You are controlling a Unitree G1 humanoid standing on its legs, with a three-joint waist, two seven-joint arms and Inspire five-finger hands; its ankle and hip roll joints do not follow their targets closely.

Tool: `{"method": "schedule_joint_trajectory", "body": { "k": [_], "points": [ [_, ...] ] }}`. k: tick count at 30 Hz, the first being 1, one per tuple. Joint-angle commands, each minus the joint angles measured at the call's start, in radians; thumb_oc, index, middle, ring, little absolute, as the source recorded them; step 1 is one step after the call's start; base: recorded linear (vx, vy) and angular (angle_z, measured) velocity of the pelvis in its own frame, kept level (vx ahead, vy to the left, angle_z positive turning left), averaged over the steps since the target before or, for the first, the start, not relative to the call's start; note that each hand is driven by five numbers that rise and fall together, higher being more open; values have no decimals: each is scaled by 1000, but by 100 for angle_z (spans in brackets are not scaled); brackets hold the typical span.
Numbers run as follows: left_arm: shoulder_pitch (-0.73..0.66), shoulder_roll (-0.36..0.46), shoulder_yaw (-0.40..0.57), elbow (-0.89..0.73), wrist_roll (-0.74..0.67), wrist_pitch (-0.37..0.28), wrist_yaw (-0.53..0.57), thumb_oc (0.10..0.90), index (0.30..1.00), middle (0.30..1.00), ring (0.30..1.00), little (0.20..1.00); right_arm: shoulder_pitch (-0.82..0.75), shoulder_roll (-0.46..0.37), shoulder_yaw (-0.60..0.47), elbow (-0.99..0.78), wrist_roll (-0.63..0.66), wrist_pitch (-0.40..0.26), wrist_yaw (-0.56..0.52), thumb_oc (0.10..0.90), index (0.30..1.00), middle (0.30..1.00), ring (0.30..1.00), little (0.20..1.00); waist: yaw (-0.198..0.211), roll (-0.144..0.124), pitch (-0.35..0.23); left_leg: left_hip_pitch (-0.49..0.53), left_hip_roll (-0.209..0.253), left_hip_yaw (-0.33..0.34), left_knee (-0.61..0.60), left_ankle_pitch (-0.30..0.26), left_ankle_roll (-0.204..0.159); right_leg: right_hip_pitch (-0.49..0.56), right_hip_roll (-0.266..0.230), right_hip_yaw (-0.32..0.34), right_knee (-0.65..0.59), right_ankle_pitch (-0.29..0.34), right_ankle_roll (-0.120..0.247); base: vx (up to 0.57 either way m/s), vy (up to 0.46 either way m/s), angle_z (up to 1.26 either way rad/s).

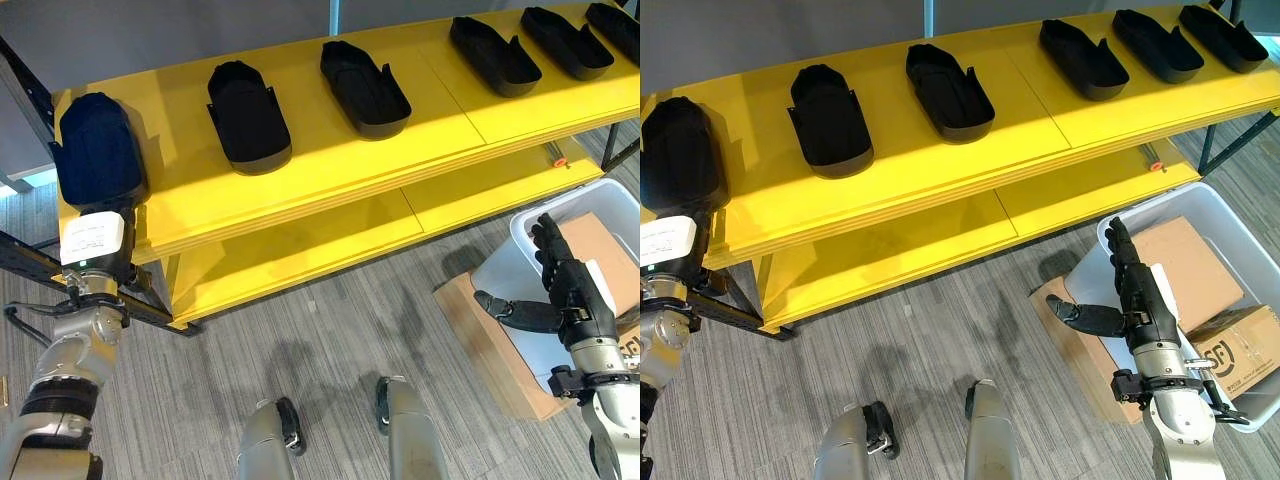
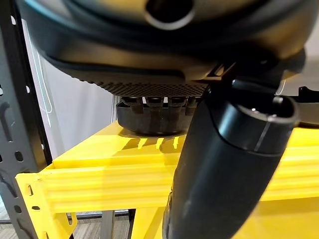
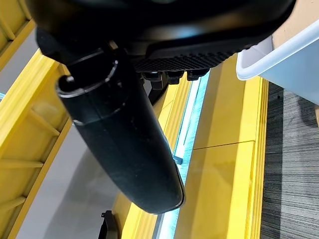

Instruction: Move parts from the plastic box to the shelf.

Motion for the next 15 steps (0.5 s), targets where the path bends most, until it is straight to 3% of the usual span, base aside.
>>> {"method": "schedule_joint_trajectory", "body": {
  "k": [1,15],
  "points": [
    [-103,92,24,-14,-18,-3,65,900,1000,1000,1000,1000,-44,-58,-103,-119,36,-102,-27,900,1000,1000,1000,1000,-18,13,-61,57,3,-71,-46,-34,-10,74,37,26,-127,63,-11,0,0,0],
    [-127,98,6,0,-30,-7,64,900,1000,1000,1000,1000,-41,-65,-100,-120,38,-103,-22,900,1000,1000,1000,1000,-22,11,-59,48,4,-67,-31,-40,-7,62,38,36,-121,68,-9,0,0,0]
  ]
}}
